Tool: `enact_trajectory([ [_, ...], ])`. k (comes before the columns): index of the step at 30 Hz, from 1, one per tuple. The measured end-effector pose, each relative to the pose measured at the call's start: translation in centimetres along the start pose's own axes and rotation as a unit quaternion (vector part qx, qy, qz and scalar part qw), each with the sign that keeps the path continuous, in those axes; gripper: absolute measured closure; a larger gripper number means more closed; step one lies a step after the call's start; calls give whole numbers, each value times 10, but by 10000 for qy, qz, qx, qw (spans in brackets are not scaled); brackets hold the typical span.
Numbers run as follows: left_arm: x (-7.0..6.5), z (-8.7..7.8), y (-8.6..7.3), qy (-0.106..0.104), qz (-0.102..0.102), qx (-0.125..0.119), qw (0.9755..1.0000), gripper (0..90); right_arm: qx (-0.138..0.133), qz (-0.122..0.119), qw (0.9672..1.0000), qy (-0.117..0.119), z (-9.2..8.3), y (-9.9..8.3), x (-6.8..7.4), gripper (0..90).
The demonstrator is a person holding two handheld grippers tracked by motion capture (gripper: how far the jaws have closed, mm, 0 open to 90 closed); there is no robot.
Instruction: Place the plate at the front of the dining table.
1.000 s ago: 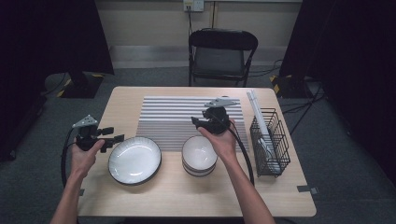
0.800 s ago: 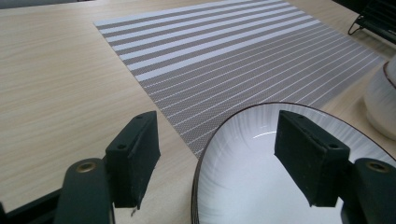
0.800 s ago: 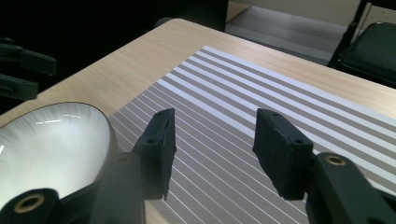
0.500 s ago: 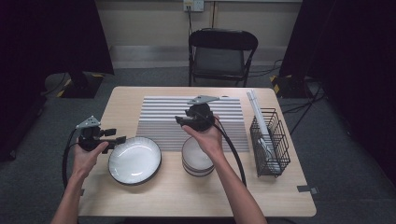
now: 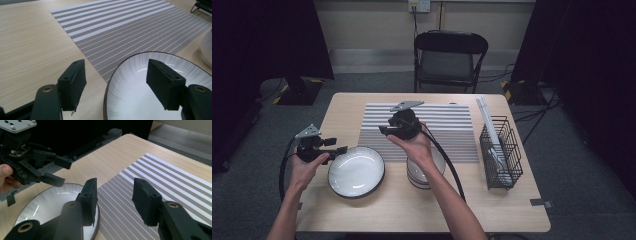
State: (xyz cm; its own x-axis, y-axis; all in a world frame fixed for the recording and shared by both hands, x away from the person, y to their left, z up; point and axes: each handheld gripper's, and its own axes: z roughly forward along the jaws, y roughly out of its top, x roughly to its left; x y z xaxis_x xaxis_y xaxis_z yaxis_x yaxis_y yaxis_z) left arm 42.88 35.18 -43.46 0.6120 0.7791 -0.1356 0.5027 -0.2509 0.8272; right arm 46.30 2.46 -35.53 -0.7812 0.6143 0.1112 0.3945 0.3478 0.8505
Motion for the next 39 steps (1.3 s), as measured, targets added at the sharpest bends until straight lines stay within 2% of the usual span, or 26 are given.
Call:
enact_trajectory([
  [2, 0, 1, -1, 26, -52, 7, 10000, 317, -6, 45, 10000, 71, 4, 1, 2, 553],
  [6, 2, 1, -2, 33, -23, 72, 10000, 318, 34, 92, 9998, 170, 11, 2, 4, 554],
  [17, 3, 1, -3, 33, -60, 58, 10000, 313, 60, 56, 9992, 386, 28, 7, 14, 560],
  [21, 5, -1, -4, 44, -53, 63, 10000, 319, 132, -14, 9988, 477, 37, 10, 22, 567],
  [23, 6, -1, -5, 44, -108, 10, 9999, 318, 146, -20, 9987, 493, 40, 10, 23, 567],
  [28, 8, -2, -8, 56, -81, 7, 10000, 314, 272, 2, 9980, 572, 50, 9, 25, 602],
  [30, 9, -2, -8, -7, -170, -40, 9998, 287, 296, -7, 9980, 554, 53, 8, 26, 618],
  [34, 9, -2, -9, -5, -174, 11, 9998, 297, 282, 41, 9976, 635, 57, 11, 32, 634],
  [35, 9, -2, -9, 24, -110, 16, 9999, 307, 308, 23, 9974, 653, 61, 12, 35, 643],
  [38, 10, -3, -10, 2, -168, -1, 9999, 327, 365, 6, 9970, 676, 67, 11, 37, 659],
  [39, 10, -3, -10, 8, -181, -6, 9998, 336, 410, 51, 9965, 729, 73, 9, 38, 660],
])
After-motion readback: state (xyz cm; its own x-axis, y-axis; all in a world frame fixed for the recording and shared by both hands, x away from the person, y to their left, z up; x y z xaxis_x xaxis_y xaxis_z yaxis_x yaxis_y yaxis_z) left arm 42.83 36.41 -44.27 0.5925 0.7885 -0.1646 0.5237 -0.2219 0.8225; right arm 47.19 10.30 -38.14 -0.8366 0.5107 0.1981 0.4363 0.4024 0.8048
